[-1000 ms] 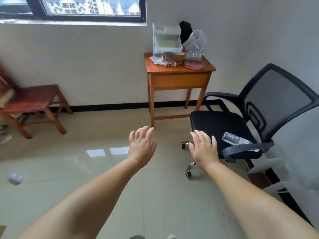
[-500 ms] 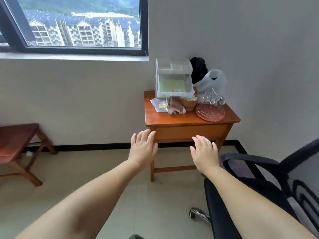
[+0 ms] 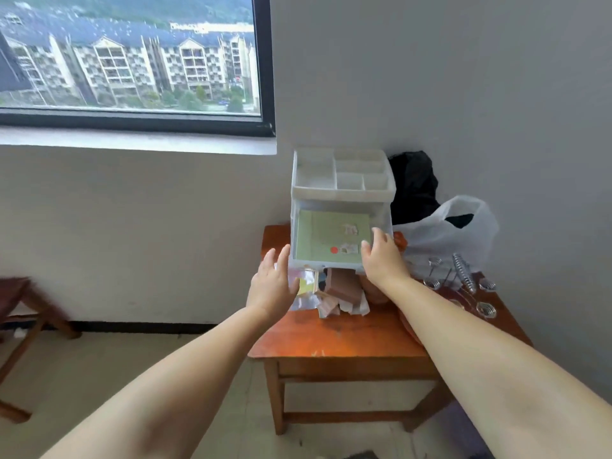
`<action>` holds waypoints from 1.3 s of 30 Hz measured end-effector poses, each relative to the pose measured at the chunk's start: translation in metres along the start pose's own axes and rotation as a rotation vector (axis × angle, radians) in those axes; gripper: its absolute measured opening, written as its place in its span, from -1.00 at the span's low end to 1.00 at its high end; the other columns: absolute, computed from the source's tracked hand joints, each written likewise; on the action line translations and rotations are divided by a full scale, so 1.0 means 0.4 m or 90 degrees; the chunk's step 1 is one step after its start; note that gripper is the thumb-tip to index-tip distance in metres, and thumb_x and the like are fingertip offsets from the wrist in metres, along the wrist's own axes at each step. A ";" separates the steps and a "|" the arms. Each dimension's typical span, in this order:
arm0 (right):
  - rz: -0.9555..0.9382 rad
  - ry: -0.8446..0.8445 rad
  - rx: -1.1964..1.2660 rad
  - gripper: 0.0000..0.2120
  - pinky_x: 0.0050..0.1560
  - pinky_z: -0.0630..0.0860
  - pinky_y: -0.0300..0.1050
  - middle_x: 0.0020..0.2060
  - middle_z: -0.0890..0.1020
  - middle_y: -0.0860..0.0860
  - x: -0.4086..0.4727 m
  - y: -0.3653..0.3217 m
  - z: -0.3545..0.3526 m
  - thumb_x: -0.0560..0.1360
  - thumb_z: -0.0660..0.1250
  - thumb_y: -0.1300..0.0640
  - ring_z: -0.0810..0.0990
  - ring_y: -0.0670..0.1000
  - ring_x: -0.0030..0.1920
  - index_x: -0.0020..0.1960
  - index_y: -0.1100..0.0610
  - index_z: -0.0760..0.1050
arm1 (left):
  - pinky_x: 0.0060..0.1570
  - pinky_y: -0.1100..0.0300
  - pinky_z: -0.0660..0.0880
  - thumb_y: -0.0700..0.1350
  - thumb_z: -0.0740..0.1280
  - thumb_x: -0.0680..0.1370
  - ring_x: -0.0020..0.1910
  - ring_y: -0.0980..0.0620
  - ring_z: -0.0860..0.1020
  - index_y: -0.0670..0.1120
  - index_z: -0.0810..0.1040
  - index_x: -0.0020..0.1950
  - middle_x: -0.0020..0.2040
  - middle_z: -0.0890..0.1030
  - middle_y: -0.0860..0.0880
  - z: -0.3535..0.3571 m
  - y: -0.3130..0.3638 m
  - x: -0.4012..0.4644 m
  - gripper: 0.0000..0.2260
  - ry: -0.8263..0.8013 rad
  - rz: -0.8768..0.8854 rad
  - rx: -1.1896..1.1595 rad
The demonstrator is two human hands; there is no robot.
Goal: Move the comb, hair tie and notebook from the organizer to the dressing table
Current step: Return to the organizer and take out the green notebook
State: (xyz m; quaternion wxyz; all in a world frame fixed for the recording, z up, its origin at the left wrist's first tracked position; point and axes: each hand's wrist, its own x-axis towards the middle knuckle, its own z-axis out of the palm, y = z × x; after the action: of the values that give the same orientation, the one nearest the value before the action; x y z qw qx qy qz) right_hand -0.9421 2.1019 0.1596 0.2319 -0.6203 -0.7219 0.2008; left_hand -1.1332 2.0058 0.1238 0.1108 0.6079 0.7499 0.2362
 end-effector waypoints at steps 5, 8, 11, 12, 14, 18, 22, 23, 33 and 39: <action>0.254 -0.090 0.055 -0.54 0.13 0.43 0.04 0.31 0.42 0.23 0.170 -0.024 0.043 0.57 0.11 0.05 0.46 0.25 0.24 0.39 0.24 0.16 | 0.06 0.08 0.47 -0.06 0.30 0.51 0.24 -0.07 0.48 0.08 0.03 0.47 0.41 0.39 -0.03 0.026 -0.006 0.110 -0.37 -0.015 -0.024 -0.109; 0.330 -0.050 0.162 -0.57 0.12 0.47 0.03 0.24 0.49 0.22 0.211 -0.022 0.062 0.53 0.21 0.05 0.51 0.23 0.17 0.31 0.25 0.27 | 0.00 0.06 0.50 -0.05 0.34 0.49 0.09 -0.11 0.57 0.03 0.12 0.45 0.24 0.57 -0.08 0.038 -0.020 0.131 -0.40 0.026 -0.035 -0.127; 0.323 -0.052 0.286 -0.62 -0.06 0.48 -0.07 0.07 0.59 0.15 0.215 -0.009 0.064 0.50 0.28 0.01 0.54 0.14 -0.04 0.19 0.24 0.42 | -0.01 0.08 0.48 -0.02 0.36 0.48 0.07 -0.13 0.56 -0.05 0.27 0.40 0.19 0.59 -0.10 0.045 -0.038 0.140 -0.47 0.032 -0.014 -0.106; 0.303 -0.069 0.355 -0.65 -0.08 0.49 -0.07 0.03 0.59 0.13 0.213 -0.013 0.057 0.50 0.29 0.01 0.54 0.12 -0.07 0.17 0.24 0.45 | -0.01 0.10 0.48 -0.02 0.36 0.47 0.07 -0.13 0.57 -0.06 0.29 0.38 0.18 0.60 -0.11 0.045 -0.041 0.139 -0.49 0.034 -0.003 -0.108; 0.234 -0.114 0.463 -0.71 -0.03 0.56 -0.01 0.06 0.61 0.16 0.210 -0.032 0.030 0.51 0.30 0.06 0.59 0.13 -0.04 0.14 0.23 0.48 | -0.01 0.11 0.48 -0.01 0.37 0.47 0.06 -0.12 0.57 -0.08 0.33 0.35 0.16 0.60 -0.12 0.045 -0.042 0.141 -0.51 0.043 0.013 -0.123; 0.127 -0.123 0.557 -0.90 -0.15 0.60 -0.02 -0.03 0.65 0.13 0.189 -0.036 -0.064 0.52 0.29 0.13 0.65 0.11 -0.08 -0.01 0.13 0.52 | 0.01 0.11 0.52 0.00 0.39 0.45 -0.01 -0.09 0.57 -0.13 0.41 0.22 0.07 0.61 -0.14 0.045 -0.044 0.149 -0.59 0.053 0.042 -0.153; 0.115 -0.215 0.789 -0.76 -0.11 0.65 0.03 -0.01 0.69 0.07 0.138 0.050 -0.185 0.48 0.27 0.07 0.67 0.06 -0.01 0.11 0.09 0.54 | -0.08 -0.06 0.57 0.00 0.41 0.43 -0.16 -0.09 0.56 -0.14 0.42 -0.08 -0.14 0.56 -0.11 0.023 -0.052 0.164 -0.73 0.047 0.037 -0.194; 0.114 -0.266 0.814 -0.70 -0.06 0.64 0.05 0.03 0.69 0.09 0.120 0.077 -0.200 0.46 0.26 0.06 0.66 0.08 0.03 0.16 0.10 0.53 | -0.11 -0.05 0.57 0.01 0.41 0.43 -0.19 -0.09 0.55 -0.12 0.40 -0.12 -0.18 0.55 -0.09 0.016 -0.052 0.172 -0.74 0.055 0.035 -0.201; 0.131 -0.398 0.663 -0.64 0.03 0.60 0.03 0.03 0.66 0.16 0.142 0.100 -0.118 0.43 0.27 0.06 0.65 0.11 0.01 0.17 0.20 0.50 | -0.18 0.01 0.47 -0.01 0.38 0.45 -0.22 -0.17 0.49 -0.16 0.41 -0.11 -0.23 0.53 -0.12 -0.021 0.008 0.335 -0.75 0.066 -0.052 -0.239; 0.141 -0.374 0.700 -0.69 0.07 0.57 0.13 0.00 0.69 0.10 0.271 0.088 -0.088 0.48 0.24 0.05 0.64 0.12 0.03 0.17 0.14 0.51 | -0.27 0.05 0.38 0.01 0.29 0.48 -0.24 -0.18 0.49 -0.19 0.38 -0.11 -0.20 0.55 -0.14 -0.017 0.013 0.431 -0.73 0.073 -0.137 -0.189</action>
State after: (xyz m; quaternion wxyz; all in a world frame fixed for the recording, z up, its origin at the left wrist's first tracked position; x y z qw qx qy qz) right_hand -0.9065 2.2146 0.1772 0.2869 -0.4007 -0.4781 0.7270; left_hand -1.1725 2.1713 0.1531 0.1810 0.4868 0.7725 0.3653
